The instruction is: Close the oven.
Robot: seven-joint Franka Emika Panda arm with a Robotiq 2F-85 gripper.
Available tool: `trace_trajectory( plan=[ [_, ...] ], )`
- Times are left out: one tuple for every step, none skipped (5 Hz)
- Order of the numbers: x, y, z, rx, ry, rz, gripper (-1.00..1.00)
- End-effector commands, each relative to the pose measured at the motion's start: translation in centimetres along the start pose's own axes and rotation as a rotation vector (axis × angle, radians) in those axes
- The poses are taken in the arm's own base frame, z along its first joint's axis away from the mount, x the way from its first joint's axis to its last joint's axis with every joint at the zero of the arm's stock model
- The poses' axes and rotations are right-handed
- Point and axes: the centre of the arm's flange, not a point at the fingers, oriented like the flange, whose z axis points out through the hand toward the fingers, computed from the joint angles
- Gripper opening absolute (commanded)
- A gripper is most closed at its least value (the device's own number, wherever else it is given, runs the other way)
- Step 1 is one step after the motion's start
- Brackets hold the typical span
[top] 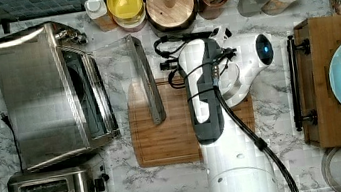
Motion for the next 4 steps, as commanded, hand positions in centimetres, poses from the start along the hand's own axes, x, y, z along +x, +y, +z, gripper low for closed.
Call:
trace_trajectory(
  plan=[
    [0.8, -3.2, 2.0, 0.096, -0.035, -0.124, -1.00],
    [0.9, -4.3, 4.4, 0.101, -0.084, -0.151, -1.00],
    [1.0, -4.8, 5.9, 0.132, -0.100, -0.152, -1.00],
    [0.7, -5.1, 6.1, 0.144, -0.067, -0.107, -1.00]
  ],
)
